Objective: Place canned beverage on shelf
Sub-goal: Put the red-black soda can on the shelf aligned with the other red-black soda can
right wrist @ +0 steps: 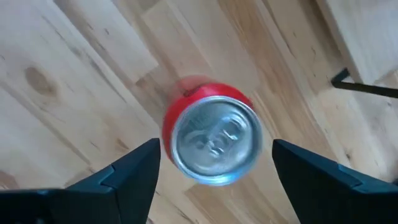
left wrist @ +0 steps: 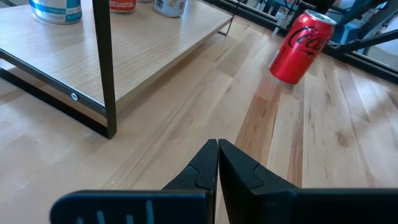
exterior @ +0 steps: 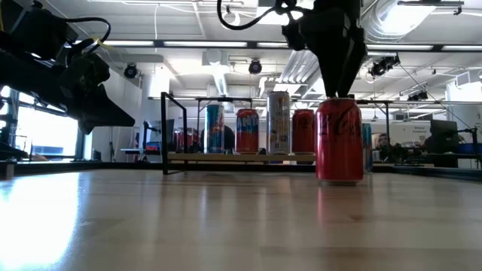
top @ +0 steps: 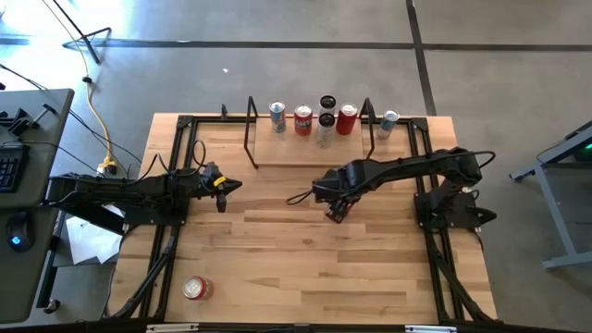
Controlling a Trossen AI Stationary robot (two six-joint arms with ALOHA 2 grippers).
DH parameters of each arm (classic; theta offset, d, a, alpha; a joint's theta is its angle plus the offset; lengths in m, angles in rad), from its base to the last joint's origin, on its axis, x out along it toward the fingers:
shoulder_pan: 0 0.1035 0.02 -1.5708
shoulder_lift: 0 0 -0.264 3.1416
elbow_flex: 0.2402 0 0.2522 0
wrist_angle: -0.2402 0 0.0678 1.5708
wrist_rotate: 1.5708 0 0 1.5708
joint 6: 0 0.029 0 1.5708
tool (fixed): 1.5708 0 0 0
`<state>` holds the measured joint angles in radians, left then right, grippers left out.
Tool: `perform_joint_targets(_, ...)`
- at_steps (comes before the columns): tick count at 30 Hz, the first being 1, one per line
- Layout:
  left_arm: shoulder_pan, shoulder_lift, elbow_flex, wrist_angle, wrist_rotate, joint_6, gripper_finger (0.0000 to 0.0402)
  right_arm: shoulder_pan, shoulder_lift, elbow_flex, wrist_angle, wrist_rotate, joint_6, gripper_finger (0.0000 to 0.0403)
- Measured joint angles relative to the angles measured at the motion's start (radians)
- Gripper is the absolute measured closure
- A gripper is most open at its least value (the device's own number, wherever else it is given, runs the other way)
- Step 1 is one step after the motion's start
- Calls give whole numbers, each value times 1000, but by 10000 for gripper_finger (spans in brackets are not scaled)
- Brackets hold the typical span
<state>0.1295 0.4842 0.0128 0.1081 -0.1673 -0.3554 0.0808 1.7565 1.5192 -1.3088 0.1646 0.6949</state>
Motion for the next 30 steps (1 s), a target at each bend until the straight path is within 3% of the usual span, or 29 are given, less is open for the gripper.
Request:
perform_joint_targets(19,0,0,0,1,0,0,396,-35,-8,-100,118,-37,-64,111)
perform_joint_targets(25,0,0,0,0,0,0,396,-35,-8,-100,123,-24,-85,157)
perform_joint_targets(30,0,0,0,0,0,0,396,-35,-11,-79,104,-13,-150,161)
